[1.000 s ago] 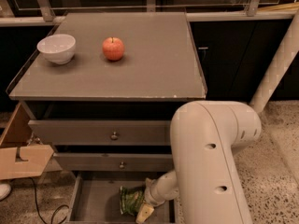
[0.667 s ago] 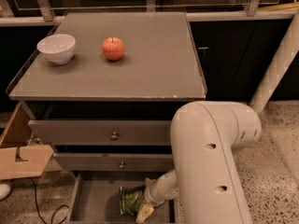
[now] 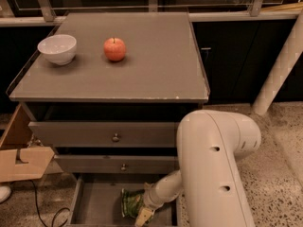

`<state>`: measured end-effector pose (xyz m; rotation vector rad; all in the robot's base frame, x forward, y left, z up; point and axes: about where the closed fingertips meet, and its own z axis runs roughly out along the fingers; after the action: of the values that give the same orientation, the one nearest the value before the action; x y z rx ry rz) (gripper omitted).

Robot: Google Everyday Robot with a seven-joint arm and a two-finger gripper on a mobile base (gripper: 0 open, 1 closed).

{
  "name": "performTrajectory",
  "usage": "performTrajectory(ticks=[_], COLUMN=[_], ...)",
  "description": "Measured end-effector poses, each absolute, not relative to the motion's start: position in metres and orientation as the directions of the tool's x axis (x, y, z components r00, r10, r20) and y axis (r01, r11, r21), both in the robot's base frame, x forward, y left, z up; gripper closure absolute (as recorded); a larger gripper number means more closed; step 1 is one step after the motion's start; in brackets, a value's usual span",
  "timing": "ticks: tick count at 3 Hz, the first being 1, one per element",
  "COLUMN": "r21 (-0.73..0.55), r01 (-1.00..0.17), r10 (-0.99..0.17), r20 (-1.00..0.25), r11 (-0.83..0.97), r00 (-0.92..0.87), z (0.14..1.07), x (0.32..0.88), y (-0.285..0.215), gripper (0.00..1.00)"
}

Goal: Pick green jalapeno chip bag from bottom drawer and place on counter

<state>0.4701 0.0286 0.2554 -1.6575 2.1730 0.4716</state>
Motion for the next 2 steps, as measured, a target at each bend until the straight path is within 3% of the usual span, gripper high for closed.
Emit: performTrajectory(ticks=[2], r21=[0.079], r01=[-0.961], r10=[-0.826], r20=[-0.494], r11=[0.266], r00=[-0.269], z=[0.2276], x=[0.4773], y=[0.0403], gripper=[0.0])
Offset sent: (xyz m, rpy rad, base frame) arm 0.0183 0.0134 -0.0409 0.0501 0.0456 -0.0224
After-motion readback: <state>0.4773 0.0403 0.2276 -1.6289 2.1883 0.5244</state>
